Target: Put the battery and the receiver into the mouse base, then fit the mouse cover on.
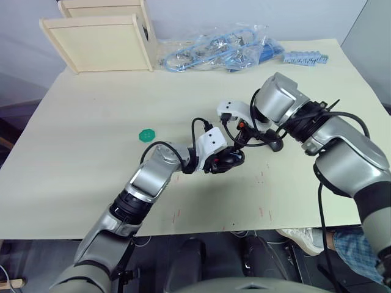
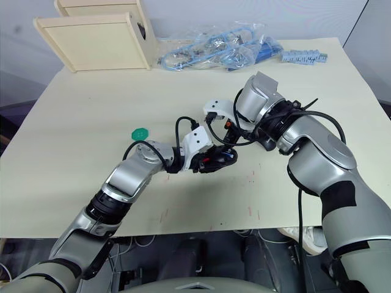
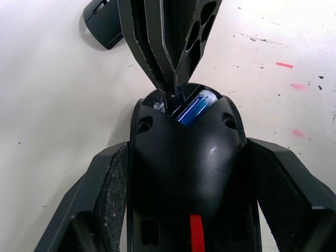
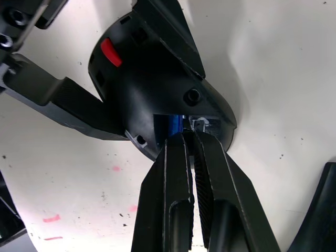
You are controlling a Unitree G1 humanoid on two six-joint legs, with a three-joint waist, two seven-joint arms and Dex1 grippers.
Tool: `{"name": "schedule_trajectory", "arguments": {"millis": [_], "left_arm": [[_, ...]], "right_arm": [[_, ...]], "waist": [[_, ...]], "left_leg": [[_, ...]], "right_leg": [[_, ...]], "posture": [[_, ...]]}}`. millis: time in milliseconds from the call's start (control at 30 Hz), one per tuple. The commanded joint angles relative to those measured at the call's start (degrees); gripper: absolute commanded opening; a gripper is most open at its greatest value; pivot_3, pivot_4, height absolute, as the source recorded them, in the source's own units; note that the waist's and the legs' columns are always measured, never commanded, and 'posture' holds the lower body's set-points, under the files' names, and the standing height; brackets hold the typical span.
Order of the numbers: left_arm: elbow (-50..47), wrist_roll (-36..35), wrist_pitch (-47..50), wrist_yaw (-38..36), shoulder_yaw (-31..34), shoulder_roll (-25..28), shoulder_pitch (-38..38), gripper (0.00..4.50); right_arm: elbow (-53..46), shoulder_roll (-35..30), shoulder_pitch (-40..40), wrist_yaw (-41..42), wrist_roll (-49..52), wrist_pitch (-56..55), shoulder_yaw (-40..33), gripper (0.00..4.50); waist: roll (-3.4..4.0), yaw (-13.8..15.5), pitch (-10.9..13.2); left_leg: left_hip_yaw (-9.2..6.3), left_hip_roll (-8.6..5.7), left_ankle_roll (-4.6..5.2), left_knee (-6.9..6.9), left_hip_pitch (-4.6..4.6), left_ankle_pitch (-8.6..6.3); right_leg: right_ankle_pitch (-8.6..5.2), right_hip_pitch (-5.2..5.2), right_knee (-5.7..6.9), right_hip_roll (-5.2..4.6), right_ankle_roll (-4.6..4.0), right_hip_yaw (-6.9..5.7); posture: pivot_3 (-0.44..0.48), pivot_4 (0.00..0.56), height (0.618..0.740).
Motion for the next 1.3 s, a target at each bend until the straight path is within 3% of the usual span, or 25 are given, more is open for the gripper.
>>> {"name": "schedule_trajectory", "arguments": {"millis": [33,1300], "left_arm": [[-0.43,0.86,0.2,1.32,0.55,-0.12,0.44,2.87],[-1.82,0.49,0.69,2.01,0.86,-0.53,1.36,2.87]], "right_arm": [[0.18,-0.05,-0.03,0.56,-1.01,-1.05,-2.08,0.0],[2.69,2.89,2.72,0.58,-7.67,-4.91,-4.52,0.0]], "waist": [[0.0,0.0,0.0],[0.02,-0.2,-0.02]], "left_leg": [[0.0,0.0,0.0,0.0,0.0,0.0],[-0.05,-0.02,-0.04,0.0,0.0,0.02]], "right_leg": [[0.0,0.0,0.0,0.0,0.0,0.0],[0.0,0.01,0.02,-0.01,0.0,-0.03]], "posture": [[0.0,0.15,0.74],[0.0,0.15,0.74]]}}
